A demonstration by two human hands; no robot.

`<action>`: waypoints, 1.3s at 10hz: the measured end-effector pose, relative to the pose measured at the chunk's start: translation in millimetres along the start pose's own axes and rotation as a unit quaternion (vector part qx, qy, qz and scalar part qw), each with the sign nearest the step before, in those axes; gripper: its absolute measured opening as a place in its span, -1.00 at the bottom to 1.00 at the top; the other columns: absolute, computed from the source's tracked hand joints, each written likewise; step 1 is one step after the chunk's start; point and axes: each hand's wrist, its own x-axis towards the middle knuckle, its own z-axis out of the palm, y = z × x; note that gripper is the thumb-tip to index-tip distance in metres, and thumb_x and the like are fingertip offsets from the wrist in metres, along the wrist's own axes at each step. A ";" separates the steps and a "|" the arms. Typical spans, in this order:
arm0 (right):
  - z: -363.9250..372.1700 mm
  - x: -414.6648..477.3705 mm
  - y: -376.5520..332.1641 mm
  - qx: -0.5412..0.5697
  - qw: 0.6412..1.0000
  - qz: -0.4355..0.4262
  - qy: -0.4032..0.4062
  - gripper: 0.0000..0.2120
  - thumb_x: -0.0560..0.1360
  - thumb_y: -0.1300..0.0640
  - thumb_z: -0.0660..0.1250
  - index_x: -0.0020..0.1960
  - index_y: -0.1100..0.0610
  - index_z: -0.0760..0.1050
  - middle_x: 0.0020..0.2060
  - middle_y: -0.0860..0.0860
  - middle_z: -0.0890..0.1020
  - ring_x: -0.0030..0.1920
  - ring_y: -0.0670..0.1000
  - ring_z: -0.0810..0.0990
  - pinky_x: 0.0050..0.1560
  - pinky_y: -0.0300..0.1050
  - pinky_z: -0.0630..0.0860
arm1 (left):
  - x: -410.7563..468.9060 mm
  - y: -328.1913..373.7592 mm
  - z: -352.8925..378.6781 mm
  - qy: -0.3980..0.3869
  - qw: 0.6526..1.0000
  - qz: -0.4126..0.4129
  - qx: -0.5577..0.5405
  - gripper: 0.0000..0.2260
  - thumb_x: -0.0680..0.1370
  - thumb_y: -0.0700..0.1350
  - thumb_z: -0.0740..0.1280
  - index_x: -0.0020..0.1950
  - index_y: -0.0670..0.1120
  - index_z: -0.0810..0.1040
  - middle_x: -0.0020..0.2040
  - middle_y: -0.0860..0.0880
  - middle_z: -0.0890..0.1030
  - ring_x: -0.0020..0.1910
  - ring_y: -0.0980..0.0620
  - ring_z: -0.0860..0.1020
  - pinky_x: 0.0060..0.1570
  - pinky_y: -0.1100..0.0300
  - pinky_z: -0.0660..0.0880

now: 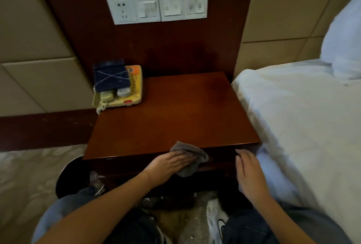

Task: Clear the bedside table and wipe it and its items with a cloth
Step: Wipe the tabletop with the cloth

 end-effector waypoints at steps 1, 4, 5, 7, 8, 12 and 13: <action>7.5 5.6 -31.6 -0.067 0.995 -0.072 0.014 -0.69 0.61 0.14 0.12 0.22 0.21 0.53 0.15 0.11 0.57 0.13 0.11 0.56 0.09 0.04 0.49 | -23.8 -16.4 6.8 0.077 0.992 -0.063 -0.075 -0.26 0.61 -0.09 0.14 0.49 -0.09 -0.42 0.46 -0.05 -0.43 0.44 -0.10 -0.39 0.40 -0.05 -0.29; 24.5 28.9 -92.2 -0.101 0.984 -0.150 -0.004 -0.53 0.58 0.00 -0.04 0.21 0.19 0.54 0.14 0.10 0.57 0.15 0.10 0.54 0.08 0.05 0.48 | -142.7 -50.6 65.1 0.027 0.903 -0.358 -0.234 0.04 0.17 -0.29 0.54 0.54 -0.12 0.06 0.42 -0.13 0.38 0.38 -0.03 0.37 0.43 0.13 -0.14; 27.8 31.7 -100.4 -0.102 0.983 -0.150 -0.002 -0.56 0.59 0.03 0.00 0.22 0.20 0.54 0.15 0.11 0.56 0.16 0.12 0.54 0.07 0.06 0.48 | -174.9 -41.0 85.0 0.044 0.834 -0.450 -0.316 -0.12 0.27 -0.39 0.46 0.51 -0.24 0.10 0.48 -0.17 0.26 0.46 -0.04 0.20 0.48 0.11 -0.08; 37.2 27.3 -113.5 -0.069 0.985 -0.161 -0.003 -0.69 0.59 0.16 0.14 0.22 0.23 0.54 0.17 0.14 0.55 0.20 0.14 0.51 0.12 0.08 0.46 | -149.8 -19.2 48.6 0.170 0.478 -0.626 -0.592 -0.37 0.60 -0.31 0.10 0.56 -0.12 -0.20 0.56 -0.02 -0.18 0.50 0.02 0.06 0.29 0.17 0.28; 39.2 25.4 -119.7 -0.059 0.983 -0.172 -0.002 -0.74 0.59 0.23 0.21 0.23 0.23 0.53 0.18 0.14 0.54 0.22 0.14 0.50 0.14 0.07 0.45 | -114.8 -18.1 23.5 0.221 0.250 -0.667 -0.666 -0.37 0.64 -0.19 0.09 0.53 -0.15 -0.31 0.55 -0.09 -0.26 0.53 -0.01 -0.18 0.45 0.14 -0.12; -0.9 32.7 -75.4 -0.050 0.984 -0.171 0.033 -0.73 0.54 0.31 0.24 0.22 0.26 0.52 0.16 0.16 0.54 0.17 0.17 0.52 0.11 0.09 0.49 | 12.4 -4.8 -43.0 0.265 -0.406 -0.535 -0.691 -0.38 0.62 0.23 -0.13 0.53 -0.15 0.12 0.51 -0.15 0.21 0.47 -0.14 0.22 0.43 0.00 0.21; -5.2 28.7 -61.7 -0.046 0.987 -0.151 0.033 -0.72 0.54 0.32 0.24 0.23 0.28 0.52 0.16 0.19 0.53 0.17 0.18 0.52 0.12 0.05 0.48 | 13.8 2.2 -56.3 0.161 -0.343 -0.518 -0.767 -0.45 0.63 0.19 -0.10 0.48 -0.12 0.21 0.46 -0.18 0.29 0.40 -0.15 0.34 0.34 -0.03 0.28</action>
